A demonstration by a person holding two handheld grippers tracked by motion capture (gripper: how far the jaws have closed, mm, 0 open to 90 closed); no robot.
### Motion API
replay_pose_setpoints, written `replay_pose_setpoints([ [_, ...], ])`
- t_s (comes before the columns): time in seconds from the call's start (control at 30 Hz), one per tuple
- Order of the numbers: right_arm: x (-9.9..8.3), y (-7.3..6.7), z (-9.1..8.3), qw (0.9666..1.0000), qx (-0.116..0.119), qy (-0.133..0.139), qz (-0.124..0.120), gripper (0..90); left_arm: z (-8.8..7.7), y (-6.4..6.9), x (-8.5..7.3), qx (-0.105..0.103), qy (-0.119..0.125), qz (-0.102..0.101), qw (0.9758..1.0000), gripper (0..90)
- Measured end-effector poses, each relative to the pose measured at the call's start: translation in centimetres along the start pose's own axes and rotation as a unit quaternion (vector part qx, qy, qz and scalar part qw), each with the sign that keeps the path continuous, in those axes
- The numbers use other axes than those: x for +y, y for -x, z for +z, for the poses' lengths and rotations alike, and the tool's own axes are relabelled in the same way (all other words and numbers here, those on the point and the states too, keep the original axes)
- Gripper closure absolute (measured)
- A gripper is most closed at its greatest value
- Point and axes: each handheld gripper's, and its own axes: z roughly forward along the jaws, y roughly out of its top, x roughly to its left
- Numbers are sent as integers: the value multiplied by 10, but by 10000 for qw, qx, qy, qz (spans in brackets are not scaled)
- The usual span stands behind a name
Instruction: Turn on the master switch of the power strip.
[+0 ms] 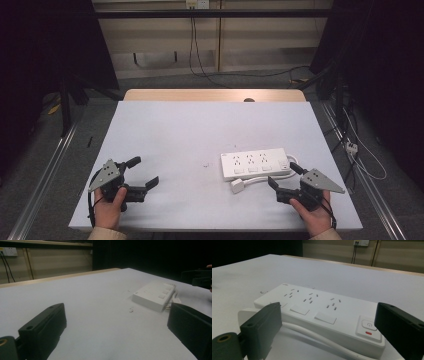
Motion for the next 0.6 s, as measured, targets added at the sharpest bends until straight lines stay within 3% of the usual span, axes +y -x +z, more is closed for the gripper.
replay_pose_setpoints([
  [0.6,5,1,7,10000,8,-35,9,82,-2,-1,1,29,35,105,9999,20],
])
